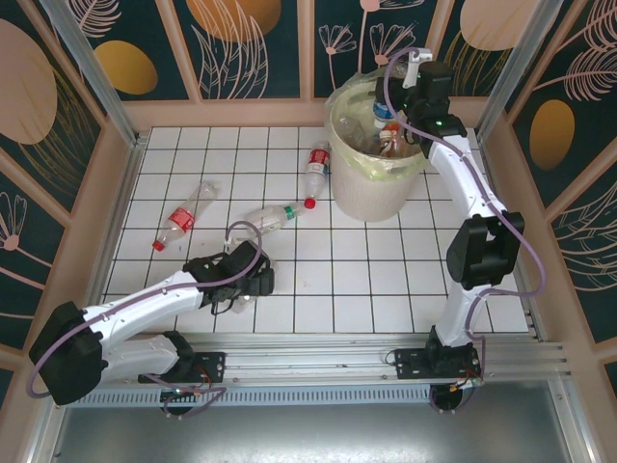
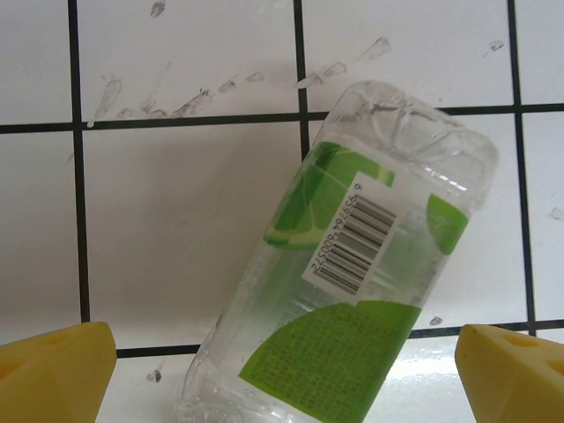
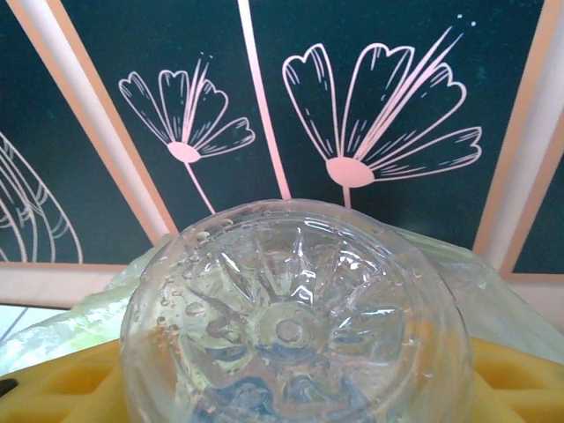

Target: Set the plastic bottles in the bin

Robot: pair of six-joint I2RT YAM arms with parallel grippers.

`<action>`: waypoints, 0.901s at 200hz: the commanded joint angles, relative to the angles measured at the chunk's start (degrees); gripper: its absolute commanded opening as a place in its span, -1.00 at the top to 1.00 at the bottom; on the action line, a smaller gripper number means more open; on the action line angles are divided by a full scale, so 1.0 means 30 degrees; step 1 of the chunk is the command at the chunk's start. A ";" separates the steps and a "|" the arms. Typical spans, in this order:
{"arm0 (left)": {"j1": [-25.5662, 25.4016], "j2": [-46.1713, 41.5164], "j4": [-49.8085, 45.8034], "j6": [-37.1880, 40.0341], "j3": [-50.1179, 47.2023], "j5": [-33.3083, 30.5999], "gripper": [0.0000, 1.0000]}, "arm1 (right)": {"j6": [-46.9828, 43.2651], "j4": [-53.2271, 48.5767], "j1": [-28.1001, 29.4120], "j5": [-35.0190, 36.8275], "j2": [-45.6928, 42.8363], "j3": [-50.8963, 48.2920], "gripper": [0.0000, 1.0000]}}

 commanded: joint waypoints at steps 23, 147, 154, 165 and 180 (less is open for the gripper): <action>-0.0037 -0.0104 -0.0204 -0.0475 -0.0440 -0.0344 -0.97 | 0.0860 0.0803 -0.0123 -0.0550 0.0008 -0.0565 -0.40; -0.0028 0.0659 -0.1055 -0.1411 -0.0251 -0.0177 -0.97 | -0.0028 0.0637 0.0134 0.0476 -0.2537 -0.1818 -0.34; -0.0031 0.0590 -0.1181 -0.1499 -0.0216 -0.0199 -0.97 | 0.0012 0.0501 0.0114 0.0300 -0.2685 -0.1933 -0.30; -0.0010 0.0651 -0.1387 -0.1659 -0.0152 -0.0170 -0.97 | 0.0101 0.0521 0.0137 -0.0276 -0.3071 -0.2351 -0.26; -0.0036 0.0917 -0.1538 -0.1711 -0.0093 0.0026 -0.97 | 0.0379 0.0963 0.0113 -0.1192 -0.3872 -0.3361 -0.25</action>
